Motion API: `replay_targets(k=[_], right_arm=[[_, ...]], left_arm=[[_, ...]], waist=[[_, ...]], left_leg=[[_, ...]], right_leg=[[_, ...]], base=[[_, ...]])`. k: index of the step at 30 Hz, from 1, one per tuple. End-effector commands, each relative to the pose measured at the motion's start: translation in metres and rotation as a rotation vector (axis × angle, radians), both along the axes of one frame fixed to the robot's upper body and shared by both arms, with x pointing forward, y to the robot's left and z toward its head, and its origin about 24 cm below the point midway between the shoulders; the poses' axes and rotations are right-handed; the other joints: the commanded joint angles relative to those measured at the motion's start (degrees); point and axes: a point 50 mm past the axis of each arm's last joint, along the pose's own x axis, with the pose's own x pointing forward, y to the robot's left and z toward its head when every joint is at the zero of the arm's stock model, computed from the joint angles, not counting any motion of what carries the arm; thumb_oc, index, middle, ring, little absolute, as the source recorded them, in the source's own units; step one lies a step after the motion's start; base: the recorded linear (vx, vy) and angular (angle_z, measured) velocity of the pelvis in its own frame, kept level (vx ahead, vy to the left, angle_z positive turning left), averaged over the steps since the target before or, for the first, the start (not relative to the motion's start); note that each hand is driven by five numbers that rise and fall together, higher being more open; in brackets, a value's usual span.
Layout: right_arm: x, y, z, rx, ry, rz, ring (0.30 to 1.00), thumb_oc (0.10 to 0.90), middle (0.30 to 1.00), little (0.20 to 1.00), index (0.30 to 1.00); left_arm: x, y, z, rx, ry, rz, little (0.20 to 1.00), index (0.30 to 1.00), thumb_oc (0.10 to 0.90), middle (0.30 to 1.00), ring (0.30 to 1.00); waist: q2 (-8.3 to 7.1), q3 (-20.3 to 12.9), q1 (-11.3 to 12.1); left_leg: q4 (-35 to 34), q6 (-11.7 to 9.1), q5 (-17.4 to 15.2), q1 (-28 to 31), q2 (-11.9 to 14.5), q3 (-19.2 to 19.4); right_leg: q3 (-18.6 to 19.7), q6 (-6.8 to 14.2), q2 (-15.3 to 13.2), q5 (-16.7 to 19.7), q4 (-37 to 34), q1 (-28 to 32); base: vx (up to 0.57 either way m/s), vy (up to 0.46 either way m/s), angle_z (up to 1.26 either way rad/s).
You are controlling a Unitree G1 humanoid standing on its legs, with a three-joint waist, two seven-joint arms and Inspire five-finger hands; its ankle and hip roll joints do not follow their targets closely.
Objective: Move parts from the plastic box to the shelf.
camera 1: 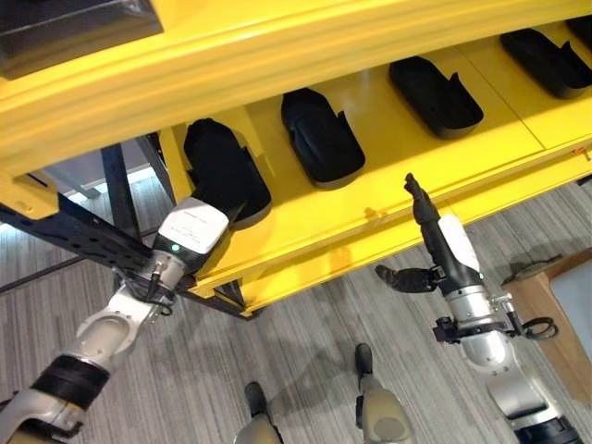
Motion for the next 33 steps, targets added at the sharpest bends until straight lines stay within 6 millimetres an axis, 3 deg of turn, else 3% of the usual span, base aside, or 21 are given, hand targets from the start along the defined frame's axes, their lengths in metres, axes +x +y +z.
replay_targets(k=[1,7,15,19,29,33], right_arm=[[-0.008,0.001,0.044,0.009,-0.242,0.030,1.000,0.900,1.000,1.000,1.000],[-0.010,-0.001,0.042,0.007,-0.234,0.025,1.000,0.900,1.000,1.000,1.000],[-0.012,-0.007,0.043,-0.002,-0.233,-0.004,1.000,0.900,1.000,1.000,1.000],[-0.013,-0.010,0.042,0.010,-0.226,-0.023,1.000,0.900,1.000,1.000,1.000],[-0.010,-0.007,0.047,0.052,-0.249,-0.019,1.000,0.900,1.000,1.000,1.000],[-0.010,-0.004,0.048,0.056,-0.263,-0.008,1.000,0.900,1.000,1.000,1.000]], left_arm=[[-0.004,0.048,0.066,0.114,-0.232,0.153,1.000,1.000,0.900,1.000,1.000],[-0.012,0.056,0.071,0.137,-0.242,0.169,1.000,1.000,0.900,1.000,1.000],[-0.029,0.053,0.092,0.089,-0.337,0.143,1.000,1.000,0.900,1.000,1.000],[-0.043,0.037,0.094,-0.100,-0.399,0.063,1.000,1.000,0.900,1.000,1.000],[-0.061,0.000,0.060,-0.650,-0.364,-0.104,1.000,1.000,0.900,1.000,1.000],[-0.059,-0.015,0.052,-0.712,-0.371,-0.145,1.000,1.000,0.900,1.000,1.000]], waist=[[-0.23,-4.9,1.8],[-0.04,-5.3,2.0],[0.26,-6.0,2.8],[-0.15,-6.5,3.4],[-1.38,-7.3,3.6],[-2.07,-7.4,3.5]], left_leg=[[-0.4,0.9,-3.7,5.1,0.0,0.4],[-0.4,0.9,-3.7,5.2,0.0,0.2],[-0.4,0.9,-3.9,5.3,0.0,-0.3],[-0.4,0.8,-3.9,5.4,0.1,-0.7],[-0.4,0.5,-3.4,4.9,1.3,-0.7],[-0.4,0.3,-3.2,4.7,1.8,-0.6]], right_leg=[[-2.7,2.0,-1.1,-7.3,7.0,-0.3],[-3.0,1.9,-1.0,-7.4,6.7,0.2],[-3.6,1.8,-1.0,-7.4,6.0,1.3],[-4.0,1.6,-0.7,-7.4,5.1,2.1],[-4.2,0.9,0.6,-6.7,2.7,3.0],[-4.2,0.7,1.1,-6.7,2.5,2.9]], base=[[0.00,0.000,0.00],[0.00,0.000,0.00],[0.00,0.000,0.00],[0.00,-0.004,0.02],[0.01,-0.008,0.04],[0.00,0.000,0.00]])
